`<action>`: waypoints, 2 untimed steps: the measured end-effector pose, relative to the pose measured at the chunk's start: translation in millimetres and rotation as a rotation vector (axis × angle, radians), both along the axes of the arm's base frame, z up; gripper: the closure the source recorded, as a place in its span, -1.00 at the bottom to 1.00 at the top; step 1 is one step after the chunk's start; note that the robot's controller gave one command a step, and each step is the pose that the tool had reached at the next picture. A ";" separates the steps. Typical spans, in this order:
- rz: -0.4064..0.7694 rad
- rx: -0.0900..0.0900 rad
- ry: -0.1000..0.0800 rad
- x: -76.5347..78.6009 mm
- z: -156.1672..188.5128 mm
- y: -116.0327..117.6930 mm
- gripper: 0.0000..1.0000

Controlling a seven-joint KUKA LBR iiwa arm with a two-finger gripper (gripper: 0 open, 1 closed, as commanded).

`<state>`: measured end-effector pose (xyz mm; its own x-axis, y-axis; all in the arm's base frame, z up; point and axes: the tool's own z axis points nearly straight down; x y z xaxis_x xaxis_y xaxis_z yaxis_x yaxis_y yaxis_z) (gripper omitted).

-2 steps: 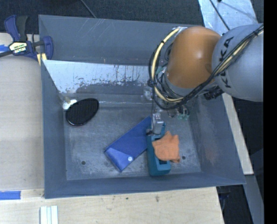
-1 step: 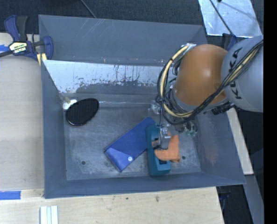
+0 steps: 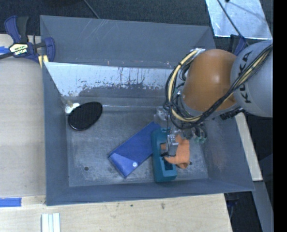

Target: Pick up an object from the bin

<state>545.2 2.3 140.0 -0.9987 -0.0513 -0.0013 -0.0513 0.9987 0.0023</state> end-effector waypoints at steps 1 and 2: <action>-0.095 -0.002 -0.007 -22.7 -26.5 -13.8 -1.00; -0.148 0.008 -0.033 -32.0 -38.5 -38.0 -1.00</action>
Offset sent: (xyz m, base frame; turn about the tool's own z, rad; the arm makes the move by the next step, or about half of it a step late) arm -0.0451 -0.0491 -0.0511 0.1510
